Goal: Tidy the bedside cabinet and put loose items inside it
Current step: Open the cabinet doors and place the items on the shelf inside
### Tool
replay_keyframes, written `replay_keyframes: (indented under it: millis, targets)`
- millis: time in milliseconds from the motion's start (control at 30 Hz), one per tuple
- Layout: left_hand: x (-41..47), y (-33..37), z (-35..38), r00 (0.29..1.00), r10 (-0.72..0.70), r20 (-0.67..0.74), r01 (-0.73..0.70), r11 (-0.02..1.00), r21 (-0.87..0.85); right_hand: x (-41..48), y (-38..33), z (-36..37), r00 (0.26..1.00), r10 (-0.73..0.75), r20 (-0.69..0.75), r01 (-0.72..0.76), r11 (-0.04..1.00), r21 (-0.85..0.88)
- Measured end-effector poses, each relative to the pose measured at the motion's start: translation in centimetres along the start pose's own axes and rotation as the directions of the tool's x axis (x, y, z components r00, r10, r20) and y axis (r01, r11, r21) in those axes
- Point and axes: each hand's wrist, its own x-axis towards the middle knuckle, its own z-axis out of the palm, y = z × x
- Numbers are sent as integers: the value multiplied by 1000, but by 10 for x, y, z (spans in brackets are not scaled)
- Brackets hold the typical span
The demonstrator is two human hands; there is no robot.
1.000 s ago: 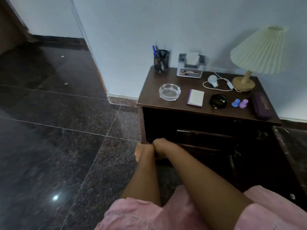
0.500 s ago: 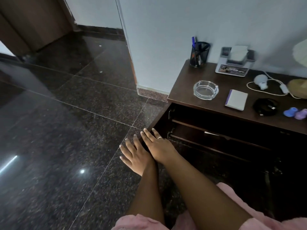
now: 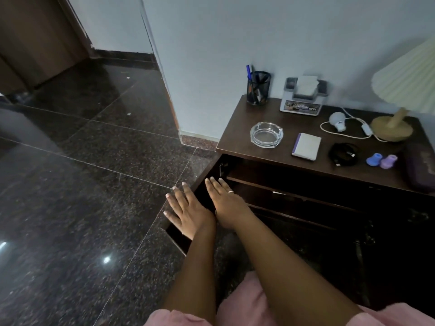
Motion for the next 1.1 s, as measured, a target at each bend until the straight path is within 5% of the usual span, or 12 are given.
replay_keyframes:
  millis: [100, 167, 300, 400, 733, 1100]
  targets:
    - [-2, 46, -20, 986, -154, 69, 168, 929, -330, -7, 21, -16, 992, 83, -90, -82, 996, 24]
    - [-6, 80, -31, 964, -201, 172, 263, 790, -554, -10, 41, -30, 966, 182, -185, -164, 981, 107]
    - [-19, 128, -40, 899, -178, 401, 428, 151, -891, -10, 82, -59, 846, 472, -248, -365, 852, 377]
    - [-25, 139, -36, 845, -139, 516, 518, -23, -855, -2, 104, -74, 767, 591, -249, -401, 745, 533]
    - [-8, 145, 12, 791, -18, 611, 611, -21, -791, 67, 151, -93, 590, 802, -94, -513, 461, 724]
    - [6, 138, 43, 724, -54, 687, 689, 16, -725, 89, 157, -95, 605, 791, -92, -545, 495, 677]
